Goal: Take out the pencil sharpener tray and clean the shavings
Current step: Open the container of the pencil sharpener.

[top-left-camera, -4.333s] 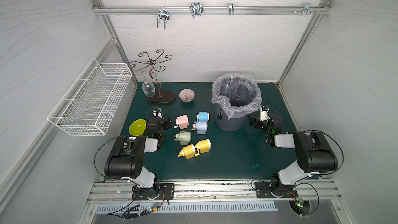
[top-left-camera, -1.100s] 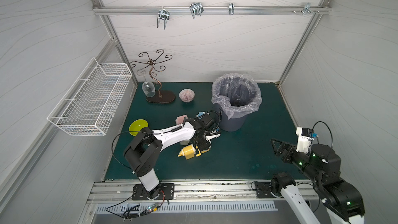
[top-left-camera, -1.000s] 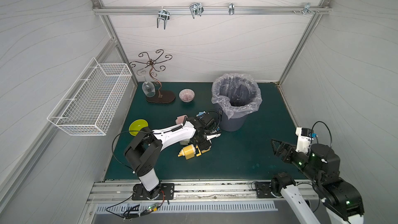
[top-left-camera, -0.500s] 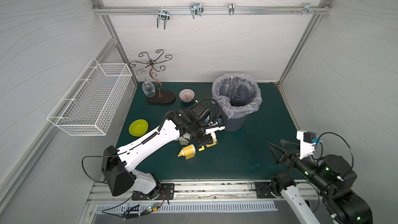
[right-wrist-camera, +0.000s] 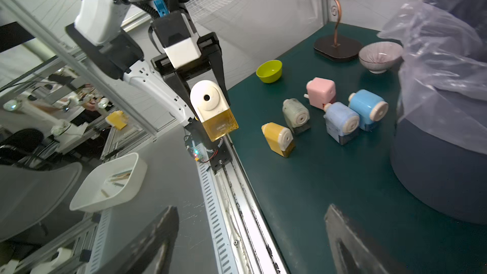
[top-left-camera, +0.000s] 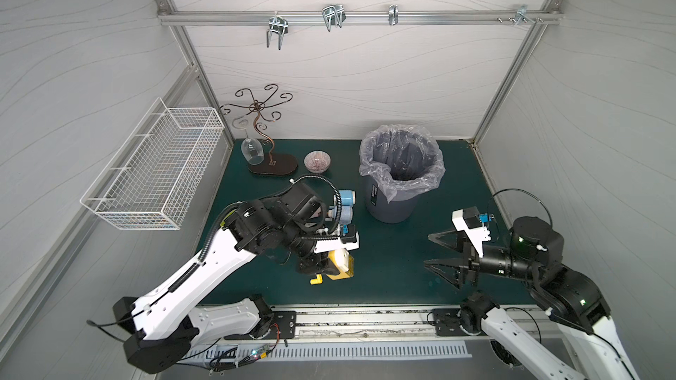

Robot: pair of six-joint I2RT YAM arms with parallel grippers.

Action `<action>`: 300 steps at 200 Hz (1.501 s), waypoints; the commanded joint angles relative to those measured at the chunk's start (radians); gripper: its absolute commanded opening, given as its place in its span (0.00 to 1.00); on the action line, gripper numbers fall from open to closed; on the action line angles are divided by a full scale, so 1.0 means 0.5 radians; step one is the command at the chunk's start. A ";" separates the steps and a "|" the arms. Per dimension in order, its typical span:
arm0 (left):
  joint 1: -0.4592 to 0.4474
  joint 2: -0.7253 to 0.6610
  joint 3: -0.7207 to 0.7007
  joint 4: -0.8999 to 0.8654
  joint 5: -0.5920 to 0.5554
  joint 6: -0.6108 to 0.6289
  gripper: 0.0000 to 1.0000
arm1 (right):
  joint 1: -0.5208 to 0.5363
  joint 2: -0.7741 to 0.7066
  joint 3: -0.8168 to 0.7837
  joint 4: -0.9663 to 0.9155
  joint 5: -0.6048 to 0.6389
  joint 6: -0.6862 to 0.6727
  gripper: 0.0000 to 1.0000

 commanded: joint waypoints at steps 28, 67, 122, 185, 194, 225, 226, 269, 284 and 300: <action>-0.006 -0.068 0.132 -0.083 0.244 0.008 0.00 | 0.966 0.255 -0.085 0.224 1.038 -0.351 0.91; -0.008 -0.057 0.103 -0.063 0.251 -0.059 0.00 | 1.514 0.466 -0.206 0.656 1.572 -0.286 0.91; -0.065 -0.070 0.070 -0.005 0.173 -0.114 0.00 | 1.754 0.512 -0.314 1.028 1.646 -0.168 0.88; -0.236 -0.029 0.042 0.105 0.059 -0.197 0.00 | 1.754 0.597 -0.252 1.075 1.332 -0.100 0.87; -0.254 -0.031 0.045 0.121 0.042 -0.210 0.00 | 1.756 0.619 -0.242 1.072 1.300 -0.088 0.87; -0.298 -0.020 0.061 0.133 0.004 -0.230 0.00 | 1.756 0.652 -0.263 1.152 1.197 -0.003 0.87; -0.299 -0.018 0.061 0.133 0.004 -0.231 0.00 | 1.755 0.651 -0.263 1.155 1.194 -0.002 0.87; -0.327 -0.023 0.046 0.173 -0.014 -0.266 0.00 | 1.778 0.674 -0.307 1.243 1.155 0.067 0.84; -0.338 -0.031 0.039 0.196 -0.019 -0.283 0.00 | 1.786 0.678 -0.313 1.263 1.159 0.071 0.84; -0.347 -0.038 0.033 0.216 -0.021 -0.299 0.00 | 1.786 0.696 -0.313 1.257 1.158 0.064 0.84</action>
